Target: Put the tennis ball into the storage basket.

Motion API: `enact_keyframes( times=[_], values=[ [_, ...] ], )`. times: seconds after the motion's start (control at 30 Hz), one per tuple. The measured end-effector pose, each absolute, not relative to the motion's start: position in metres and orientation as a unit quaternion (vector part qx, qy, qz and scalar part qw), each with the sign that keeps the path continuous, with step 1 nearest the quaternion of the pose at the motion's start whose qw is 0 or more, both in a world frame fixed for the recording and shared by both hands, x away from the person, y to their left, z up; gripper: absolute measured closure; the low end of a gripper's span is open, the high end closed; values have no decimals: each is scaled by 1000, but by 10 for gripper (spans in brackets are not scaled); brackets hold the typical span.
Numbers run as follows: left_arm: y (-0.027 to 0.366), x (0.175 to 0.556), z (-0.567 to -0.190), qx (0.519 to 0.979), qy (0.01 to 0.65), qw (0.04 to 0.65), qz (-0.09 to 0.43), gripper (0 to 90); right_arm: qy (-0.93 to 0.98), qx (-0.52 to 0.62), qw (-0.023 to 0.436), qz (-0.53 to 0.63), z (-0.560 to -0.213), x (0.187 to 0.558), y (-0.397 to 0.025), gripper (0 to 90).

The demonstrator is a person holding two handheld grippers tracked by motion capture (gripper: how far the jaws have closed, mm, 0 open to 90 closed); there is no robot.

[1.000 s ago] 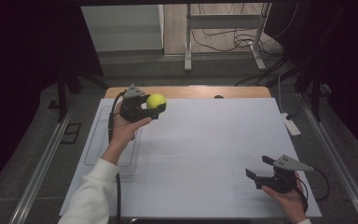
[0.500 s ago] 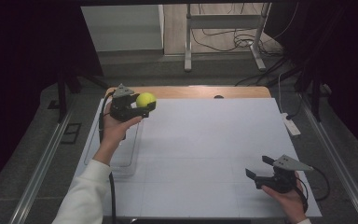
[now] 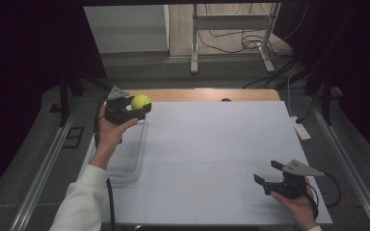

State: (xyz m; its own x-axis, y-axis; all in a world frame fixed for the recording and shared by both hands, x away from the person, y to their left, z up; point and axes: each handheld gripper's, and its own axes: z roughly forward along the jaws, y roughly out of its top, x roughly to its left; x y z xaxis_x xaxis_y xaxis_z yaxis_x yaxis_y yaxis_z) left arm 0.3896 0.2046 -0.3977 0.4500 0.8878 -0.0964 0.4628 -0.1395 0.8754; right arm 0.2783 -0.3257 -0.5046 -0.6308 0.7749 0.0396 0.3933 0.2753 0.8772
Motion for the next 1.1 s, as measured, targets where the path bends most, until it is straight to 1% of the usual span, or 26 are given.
enact_keyframes(
  times=[0.5, 1.1],
  values=[
    [221, 394, -403, 707, 492, 446, 241, 270, 773, 379, 204, 466, -505, 278, -325, 120],
    [253, 401, -411, 691, 534, 418, 252, 270, 773, 381, 203, 465, -505, 279, -325, 120]
  ],
)
